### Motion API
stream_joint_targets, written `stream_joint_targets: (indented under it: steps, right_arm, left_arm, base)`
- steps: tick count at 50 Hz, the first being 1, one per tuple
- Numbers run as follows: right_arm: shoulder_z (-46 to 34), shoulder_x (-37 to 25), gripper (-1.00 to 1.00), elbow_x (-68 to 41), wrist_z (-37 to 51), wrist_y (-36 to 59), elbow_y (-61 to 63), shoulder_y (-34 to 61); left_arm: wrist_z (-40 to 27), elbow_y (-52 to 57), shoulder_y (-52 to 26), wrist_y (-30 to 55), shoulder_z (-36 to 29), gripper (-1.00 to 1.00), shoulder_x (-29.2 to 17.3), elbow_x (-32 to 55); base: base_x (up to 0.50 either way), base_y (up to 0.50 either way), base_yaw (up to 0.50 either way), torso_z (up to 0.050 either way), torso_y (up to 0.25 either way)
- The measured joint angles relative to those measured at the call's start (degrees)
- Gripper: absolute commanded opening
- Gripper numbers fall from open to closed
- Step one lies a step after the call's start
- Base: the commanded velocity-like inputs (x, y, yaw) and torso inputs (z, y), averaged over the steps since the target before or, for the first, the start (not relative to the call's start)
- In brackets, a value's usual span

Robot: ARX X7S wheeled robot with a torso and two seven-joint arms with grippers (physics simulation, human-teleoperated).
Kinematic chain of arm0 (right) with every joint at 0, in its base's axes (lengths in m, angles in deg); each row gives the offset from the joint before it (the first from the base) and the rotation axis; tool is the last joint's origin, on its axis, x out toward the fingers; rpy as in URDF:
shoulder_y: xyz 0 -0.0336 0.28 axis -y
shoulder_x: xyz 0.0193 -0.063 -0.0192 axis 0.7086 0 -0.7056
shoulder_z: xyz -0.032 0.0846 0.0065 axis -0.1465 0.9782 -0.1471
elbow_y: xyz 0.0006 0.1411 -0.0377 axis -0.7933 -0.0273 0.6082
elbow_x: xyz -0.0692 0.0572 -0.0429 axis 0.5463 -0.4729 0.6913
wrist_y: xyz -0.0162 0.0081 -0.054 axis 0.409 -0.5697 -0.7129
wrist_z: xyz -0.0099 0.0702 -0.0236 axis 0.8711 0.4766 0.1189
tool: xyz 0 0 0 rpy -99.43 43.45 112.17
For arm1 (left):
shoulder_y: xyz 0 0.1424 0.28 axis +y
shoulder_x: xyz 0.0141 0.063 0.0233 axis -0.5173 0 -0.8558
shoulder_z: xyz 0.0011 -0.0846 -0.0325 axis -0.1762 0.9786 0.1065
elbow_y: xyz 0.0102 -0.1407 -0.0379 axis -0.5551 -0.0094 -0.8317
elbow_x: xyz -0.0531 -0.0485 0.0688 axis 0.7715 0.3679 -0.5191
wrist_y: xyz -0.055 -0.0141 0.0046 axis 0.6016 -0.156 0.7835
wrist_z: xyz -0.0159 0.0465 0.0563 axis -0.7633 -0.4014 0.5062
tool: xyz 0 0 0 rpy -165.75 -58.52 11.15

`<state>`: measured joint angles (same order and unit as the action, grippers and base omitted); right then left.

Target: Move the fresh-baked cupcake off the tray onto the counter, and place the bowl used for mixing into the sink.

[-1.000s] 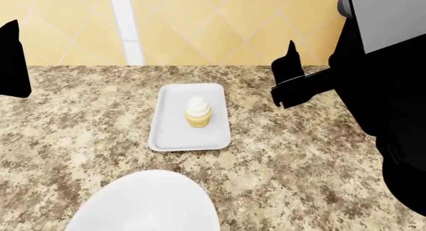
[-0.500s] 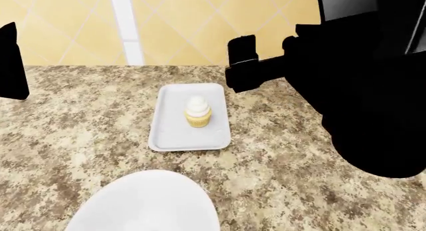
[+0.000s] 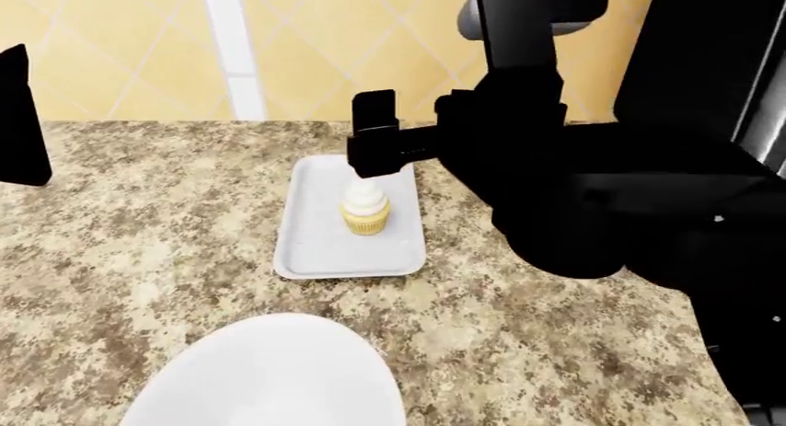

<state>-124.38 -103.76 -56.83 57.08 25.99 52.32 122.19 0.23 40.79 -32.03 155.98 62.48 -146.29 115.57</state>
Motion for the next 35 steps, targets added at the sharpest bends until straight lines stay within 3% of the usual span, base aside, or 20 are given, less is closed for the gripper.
stream_joint_targets:
  steps: [35]
  right_arm:
    - [-6.41,5.82,1.00,12.82,-11.78,-3.75,-7.33,-5.74]
  left_arm:
    - [1.77,0.73,1.86,-1.29,0.38,1.00,-0.64,-1.65]
  base:
    - [0.00,0.00,0.00,0.000,0.000]
